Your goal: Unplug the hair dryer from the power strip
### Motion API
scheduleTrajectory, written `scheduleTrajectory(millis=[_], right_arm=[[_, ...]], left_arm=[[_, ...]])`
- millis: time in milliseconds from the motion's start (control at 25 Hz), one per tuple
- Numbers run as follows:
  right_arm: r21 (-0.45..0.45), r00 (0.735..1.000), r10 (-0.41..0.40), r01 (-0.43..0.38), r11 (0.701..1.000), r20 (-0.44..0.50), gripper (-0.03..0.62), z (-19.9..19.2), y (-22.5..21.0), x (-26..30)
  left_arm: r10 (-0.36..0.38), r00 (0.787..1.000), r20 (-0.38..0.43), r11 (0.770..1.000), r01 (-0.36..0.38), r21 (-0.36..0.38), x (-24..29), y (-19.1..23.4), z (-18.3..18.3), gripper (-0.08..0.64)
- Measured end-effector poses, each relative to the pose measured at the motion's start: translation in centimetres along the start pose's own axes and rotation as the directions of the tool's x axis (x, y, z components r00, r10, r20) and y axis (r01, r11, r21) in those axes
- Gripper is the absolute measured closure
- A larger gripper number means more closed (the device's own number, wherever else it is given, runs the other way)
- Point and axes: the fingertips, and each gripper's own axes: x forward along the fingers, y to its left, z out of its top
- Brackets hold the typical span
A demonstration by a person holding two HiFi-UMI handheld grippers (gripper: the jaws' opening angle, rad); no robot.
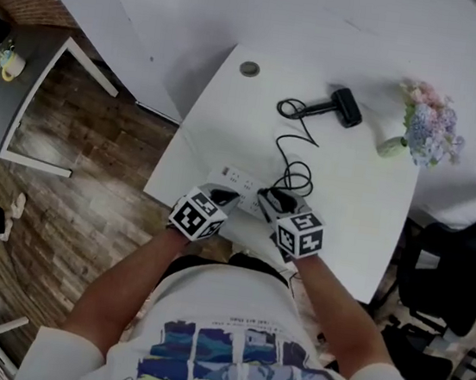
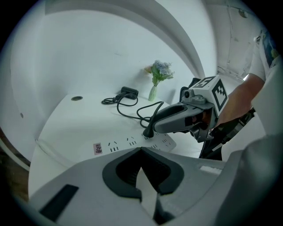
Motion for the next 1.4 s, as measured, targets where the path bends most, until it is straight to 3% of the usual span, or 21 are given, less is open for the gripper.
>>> scheduleTrajectory(millis=[720,1400], right_arm=[[-0.029,0.999,0.027,-0.028,0.999,-0.021,0.525,0.0,-0.2,1.1],[-0.097,0.999,0.014,-0.017,0.995,-0.036,0.54,0.1,-0.1,0.9]], left_arm=[[0.016,1.0,0.014,0.995,-0.014,-0.094,1.4,1.2,-1.0,0.558],[0.033,0.998,0.056,0.998,-0.03,-0.051,1.4,1.1,-0.9,0.558]])
